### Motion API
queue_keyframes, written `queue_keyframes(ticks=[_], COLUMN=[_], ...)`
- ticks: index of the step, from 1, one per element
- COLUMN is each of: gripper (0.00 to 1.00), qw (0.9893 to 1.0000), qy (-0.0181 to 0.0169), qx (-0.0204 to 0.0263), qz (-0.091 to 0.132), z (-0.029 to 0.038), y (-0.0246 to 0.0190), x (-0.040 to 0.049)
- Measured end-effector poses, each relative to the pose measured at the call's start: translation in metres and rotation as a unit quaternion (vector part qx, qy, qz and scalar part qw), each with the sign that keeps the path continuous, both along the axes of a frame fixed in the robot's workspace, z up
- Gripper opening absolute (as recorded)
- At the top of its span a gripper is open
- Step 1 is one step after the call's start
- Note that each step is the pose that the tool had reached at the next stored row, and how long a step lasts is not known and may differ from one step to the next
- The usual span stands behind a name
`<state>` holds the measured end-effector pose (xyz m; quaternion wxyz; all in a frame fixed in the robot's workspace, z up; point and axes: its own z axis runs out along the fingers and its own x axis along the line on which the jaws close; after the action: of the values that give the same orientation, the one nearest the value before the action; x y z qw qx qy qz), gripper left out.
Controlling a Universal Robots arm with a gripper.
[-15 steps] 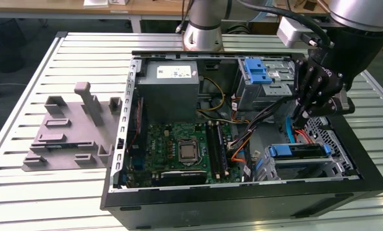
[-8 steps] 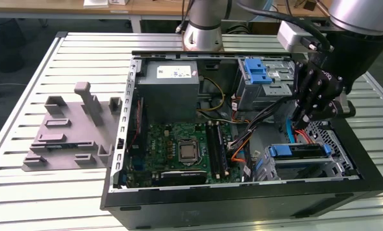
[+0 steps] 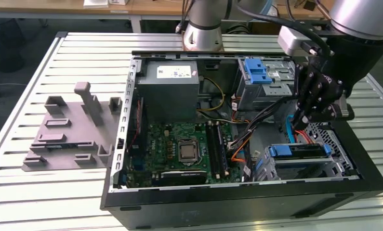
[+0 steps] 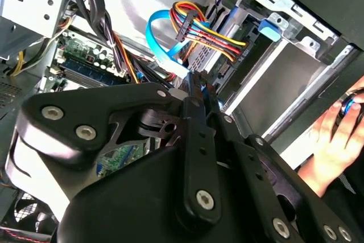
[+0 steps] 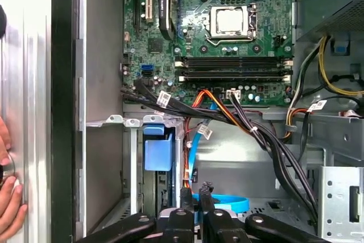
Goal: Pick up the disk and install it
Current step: 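Insert the second disk wire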
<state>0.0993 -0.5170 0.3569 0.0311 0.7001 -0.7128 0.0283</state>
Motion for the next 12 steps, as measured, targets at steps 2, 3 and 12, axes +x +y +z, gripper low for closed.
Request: queue_keyframes(ticks=[2, 3, 12], gripper=[0.16, 0.16, 0.16], qw=[1.0000, 1.0000, 1.0000], qy=[0.0000, 0.0000, 0.0000], qx=[0.0002, 0.0003, 0.0020], qz=[0.000, 0.000, 0.000], z=[-0.0010, -0.0018, -0.0092], y=[-0.0020, -0.0037, -0.0196], x=[0.0000, 0.0000, 0.0000])
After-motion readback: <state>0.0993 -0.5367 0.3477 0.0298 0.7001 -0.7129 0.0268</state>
